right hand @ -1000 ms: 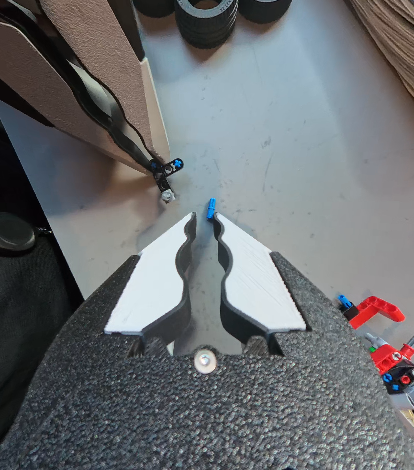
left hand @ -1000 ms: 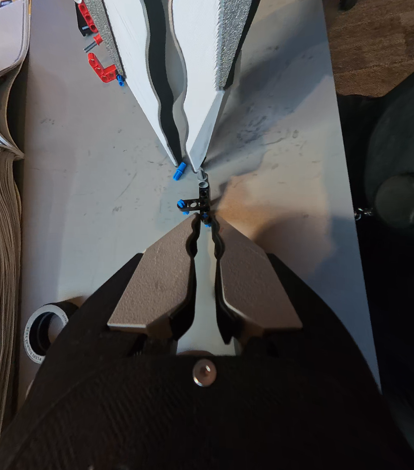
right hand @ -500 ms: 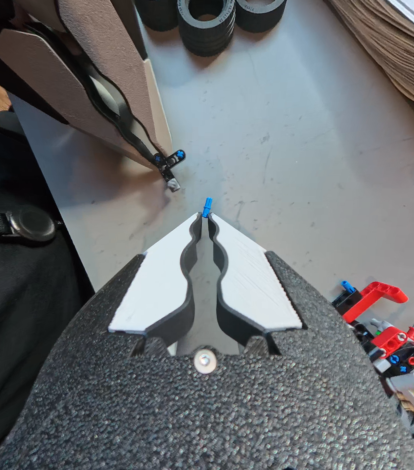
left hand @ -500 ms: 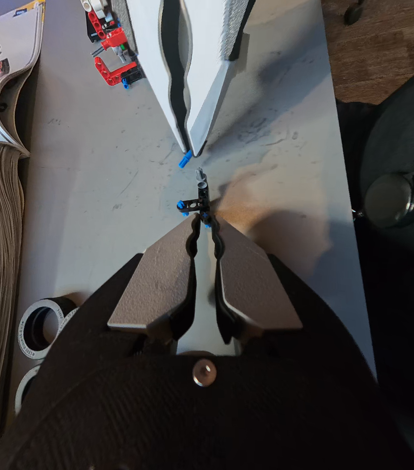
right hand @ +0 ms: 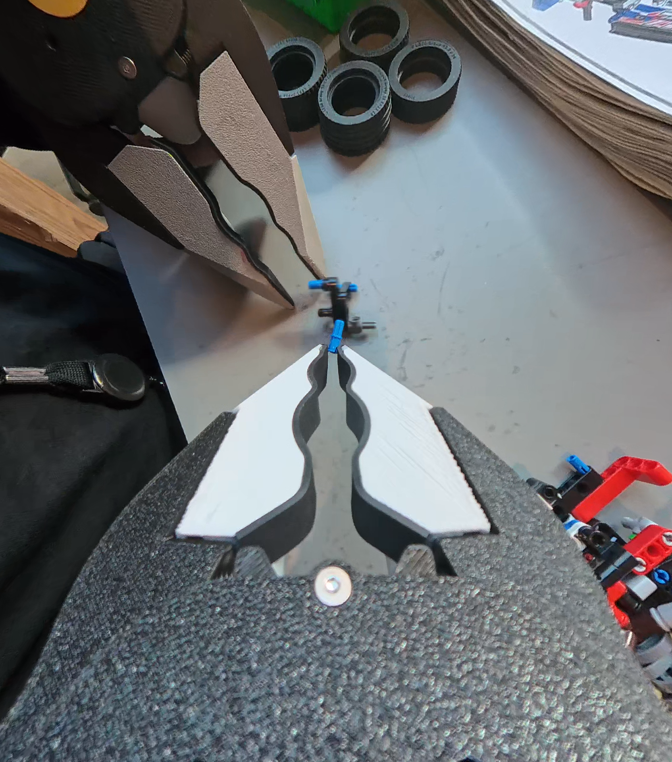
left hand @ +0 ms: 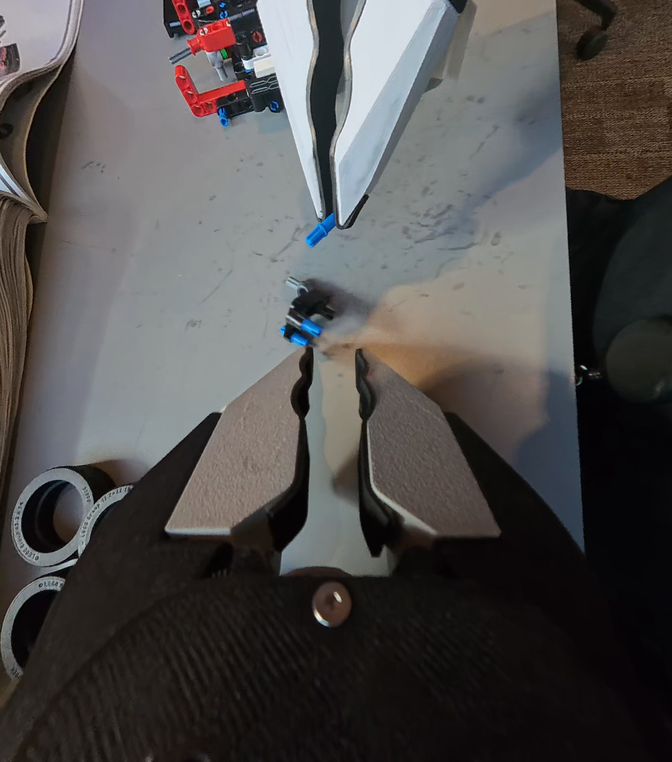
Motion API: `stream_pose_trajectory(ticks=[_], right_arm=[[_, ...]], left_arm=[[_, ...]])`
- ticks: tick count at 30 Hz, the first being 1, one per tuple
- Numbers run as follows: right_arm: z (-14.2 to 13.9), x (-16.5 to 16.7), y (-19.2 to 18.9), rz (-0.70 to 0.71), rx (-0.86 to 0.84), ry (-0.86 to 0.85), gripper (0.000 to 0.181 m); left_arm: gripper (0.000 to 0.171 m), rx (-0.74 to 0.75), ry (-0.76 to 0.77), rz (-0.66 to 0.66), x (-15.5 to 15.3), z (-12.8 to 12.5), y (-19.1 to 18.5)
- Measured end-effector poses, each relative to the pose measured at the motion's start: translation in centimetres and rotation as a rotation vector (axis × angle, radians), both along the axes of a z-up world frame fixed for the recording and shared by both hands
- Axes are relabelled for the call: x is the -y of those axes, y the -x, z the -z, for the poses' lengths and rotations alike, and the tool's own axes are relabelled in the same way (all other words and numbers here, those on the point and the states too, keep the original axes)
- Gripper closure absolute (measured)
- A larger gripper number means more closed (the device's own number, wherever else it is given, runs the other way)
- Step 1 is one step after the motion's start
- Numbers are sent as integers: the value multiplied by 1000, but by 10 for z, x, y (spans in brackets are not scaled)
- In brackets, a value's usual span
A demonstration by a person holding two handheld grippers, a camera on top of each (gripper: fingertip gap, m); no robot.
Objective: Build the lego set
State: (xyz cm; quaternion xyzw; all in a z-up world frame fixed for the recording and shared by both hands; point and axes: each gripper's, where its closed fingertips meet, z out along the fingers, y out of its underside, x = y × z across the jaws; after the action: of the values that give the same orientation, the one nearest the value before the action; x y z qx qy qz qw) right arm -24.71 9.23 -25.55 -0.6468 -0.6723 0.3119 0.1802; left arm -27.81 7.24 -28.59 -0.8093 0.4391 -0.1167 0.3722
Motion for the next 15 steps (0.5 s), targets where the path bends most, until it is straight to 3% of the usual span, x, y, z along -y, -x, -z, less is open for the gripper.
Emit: stream_pose_trajectory(ticks=[8, 11, 15], right_arm=[[-7, 6, 1, -54, -30, -42, 177], [-11, 14, 3, -91, -50, -24, 177], [-14, 18, 4, -96, -57, 5, 177]], left_arm=[[144, 21, 44, -45, 5, -14, 13], [146, 54, 0, 11, 2, -36, -3], [151, -65, -121, 106, -5, -40, -18]])
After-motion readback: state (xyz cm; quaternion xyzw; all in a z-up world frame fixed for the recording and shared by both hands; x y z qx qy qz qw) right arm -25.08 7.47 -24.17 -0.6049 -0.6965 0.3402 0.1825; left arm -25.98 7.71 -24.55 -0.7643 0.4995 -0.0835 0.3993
